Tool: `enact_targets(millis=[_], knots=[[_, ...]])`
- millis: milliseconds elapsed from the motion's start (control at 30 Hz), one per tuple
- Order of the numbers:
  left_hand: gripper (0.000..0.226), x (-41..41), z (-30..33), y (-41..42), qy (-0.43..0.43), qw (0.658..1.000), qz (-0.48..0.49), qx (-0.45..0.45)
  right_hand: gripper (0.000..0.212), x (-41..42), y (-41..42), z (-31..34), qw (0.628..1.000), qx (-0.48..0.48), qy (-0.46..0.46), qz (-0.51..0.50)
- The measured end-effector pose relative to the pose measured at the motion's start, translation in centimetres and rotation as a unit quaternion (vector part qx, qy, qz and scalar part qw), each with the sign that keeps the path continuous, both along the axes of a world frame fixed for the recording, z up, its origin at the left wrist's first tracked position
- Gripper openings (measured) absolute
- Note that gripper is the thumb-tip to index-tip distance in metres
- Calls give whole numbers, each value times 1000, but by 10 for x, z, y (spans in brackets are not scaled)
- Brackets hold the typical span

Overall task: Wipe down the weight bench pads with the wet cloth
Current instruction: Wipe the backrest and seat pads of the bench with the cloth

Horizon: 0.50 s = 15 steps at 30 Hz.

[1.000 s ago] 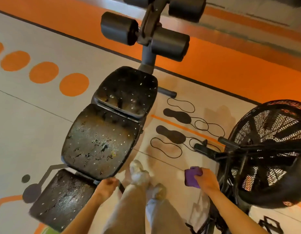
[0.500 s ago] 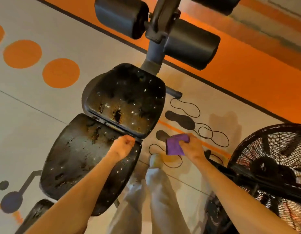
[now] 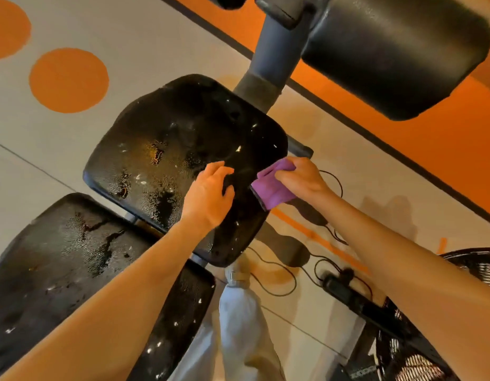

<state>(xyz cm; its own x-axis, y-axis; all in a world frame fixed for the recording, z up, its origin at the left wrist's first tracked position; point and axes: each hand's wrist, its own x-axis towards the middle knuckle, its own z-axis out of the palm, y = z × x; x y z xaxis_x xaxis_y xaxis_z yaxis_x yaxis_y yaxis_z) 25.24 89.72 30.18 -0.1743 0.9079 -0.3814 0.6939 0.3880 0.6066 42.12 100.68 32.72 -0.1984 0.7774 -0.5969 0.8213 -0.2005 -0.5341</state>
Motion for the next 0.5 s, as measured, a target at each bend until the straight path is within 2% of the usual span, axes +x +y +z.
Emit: enact_targets(millis=[167,333,433,500], knots=[[52,-6,-32,30,59,997,-22,43,28,-2,42,-50,999,45,2,23],[55,-26,-62,48,106,985,-83,112,46,-1,41,-86,971,235,30,44],[55,-40,-73,56,141,974,-120,133,47,-9,17,-102,944,319,-61,49],[55,-45,-77,60,165,967,-139,135,59,-19,2,-109,938,318,-121,67]])
